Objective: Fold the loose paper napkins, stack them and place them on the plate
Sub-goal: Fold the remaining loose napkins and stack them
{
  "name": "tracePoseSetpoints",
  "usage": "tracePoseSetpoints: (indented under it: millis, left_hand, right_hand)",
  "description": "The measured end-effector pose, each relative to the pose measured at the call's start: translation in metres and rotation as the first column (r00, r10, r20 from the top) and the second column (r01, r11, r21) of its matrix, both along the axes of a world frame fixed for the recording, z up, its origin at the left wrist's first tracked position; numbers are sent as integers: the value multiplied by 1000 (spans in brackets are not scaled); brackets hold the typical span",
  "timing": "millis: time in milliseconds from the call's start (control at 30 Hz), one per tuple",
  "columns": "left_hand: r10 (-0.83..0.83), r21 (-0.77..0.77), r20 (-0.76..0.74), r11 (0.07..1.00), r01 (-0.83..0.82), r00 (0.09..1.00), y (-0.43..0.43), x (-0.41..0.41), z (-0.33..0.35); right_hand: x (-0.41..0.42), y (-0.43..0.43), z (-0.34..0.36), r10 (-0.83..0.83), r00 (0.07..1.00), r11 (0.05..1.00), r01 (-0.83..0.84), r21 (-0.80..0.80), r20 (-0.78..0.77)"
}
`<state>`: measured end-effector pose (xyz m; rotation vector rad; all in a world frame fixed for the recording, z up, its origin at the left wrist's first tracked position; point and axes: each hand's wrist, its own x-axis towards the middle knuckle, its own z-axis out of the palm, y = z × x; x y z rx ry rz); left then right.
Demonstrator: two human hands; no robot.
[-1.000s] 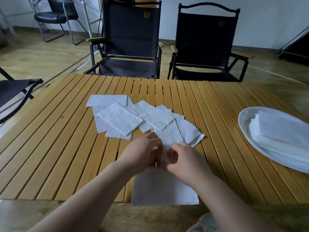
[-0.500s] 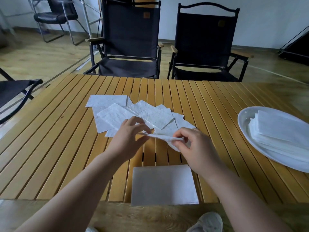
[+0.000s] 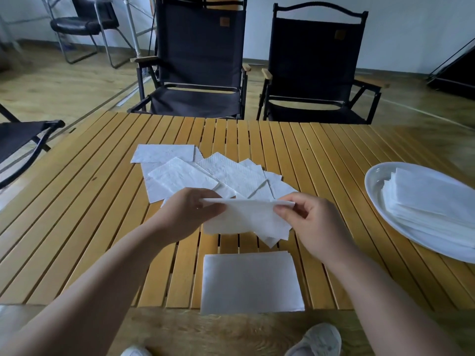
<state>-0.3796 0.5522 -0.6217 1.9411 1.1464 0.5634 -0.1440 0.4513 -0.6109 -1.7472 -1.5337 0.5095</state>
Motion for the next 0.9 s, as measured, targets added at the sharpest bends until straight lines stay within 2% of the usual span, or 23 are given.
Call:
tracePoseSetpoints:
  millis: [100,233,333,467,667,800,900]
  left_hand:
    - [-27,-92,57,995,32,998,-4,-8,2]
    - [-49,-268,114,960,79,992,-7,-19,9]
    - [-194,-377,2,909,180,981,-14,-22,15]
    - [-403,-494,-172,825,275,899,-23,-19,16]
    - [-446,-477,-348,842,254,825,-29,-7,2]
    - [-381,-392,-465,898,200,799,-28,-6,-3]
    - [-268,-264,-527,954,145,806,-23,-7,-6]
  right_hand:
    - [3,-1,3,10,1000,999,-10,-37,-27]
    - [6,-5,12,40,989,979,-67,-193,-139]
    - [11,-9,16,57,983,914,-121,-388,-174]
    - [16,-15,13,154,980,776,-199,-598,-126]
    - [14,-15,8,181,983,754,-129,-644,16]
    - [10,-13,3,177,981,735,-77,-673,81]
    - [8,-13,2,152,980,738,-27,-675,127]
